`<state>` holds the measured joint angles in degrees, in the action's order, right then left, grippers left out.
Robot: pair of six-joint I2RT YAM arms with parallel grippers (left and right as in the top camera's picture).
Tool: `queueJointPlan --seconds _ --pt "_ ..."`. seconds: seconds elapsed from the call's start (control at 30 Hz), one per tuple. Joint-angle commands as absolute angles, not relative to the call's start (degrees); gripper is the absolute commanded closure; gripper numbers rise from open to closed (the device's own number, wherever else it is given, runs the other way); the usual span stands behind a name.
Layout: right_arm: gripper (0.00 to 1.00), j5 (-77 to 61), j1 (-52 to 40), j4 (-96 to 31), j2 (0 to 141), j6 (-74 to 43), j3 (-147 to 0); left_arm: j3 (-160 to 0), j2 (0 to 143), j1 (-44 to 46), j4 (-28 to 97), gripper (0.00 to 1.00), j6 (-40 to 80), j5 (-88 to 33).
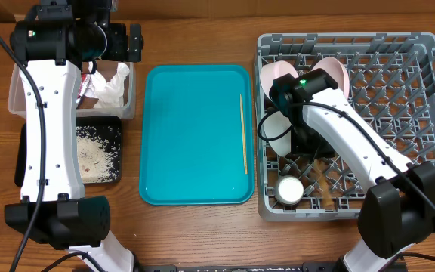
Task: Sort waste into correct bins and load items into the dishwasher
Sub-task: 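Grasp one chopstick and drop it into the dish rack, then return the right gripper to the tray and grasp the second chopstick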
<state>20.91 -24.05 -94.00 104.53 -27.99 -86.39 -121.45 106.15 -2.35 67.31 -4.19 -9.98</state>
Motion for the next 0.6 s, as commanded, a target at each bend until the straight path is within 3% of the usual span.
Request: queueJointPlan --seconds 0.0,0.3,0.57 --pt "0.72 21.74 -23.94 -93.82 103.9 -26.83 -88.6 -122.34 106.5 -2.22 67.11 0.0 -3.84 -9.65" --pt "0.66 14.79 -24.05 -94.08 103.55 -23.94 -101.8 -122.34 106.5 -2.22 67.11 0.0 -3.84 -9.65" --pt "0.53 -3.46 -27.7 -79.53 103.5 -22.92 -111.46 -122.34 106.5 -2.22 67.11 0.0 -3.84 -9.65"
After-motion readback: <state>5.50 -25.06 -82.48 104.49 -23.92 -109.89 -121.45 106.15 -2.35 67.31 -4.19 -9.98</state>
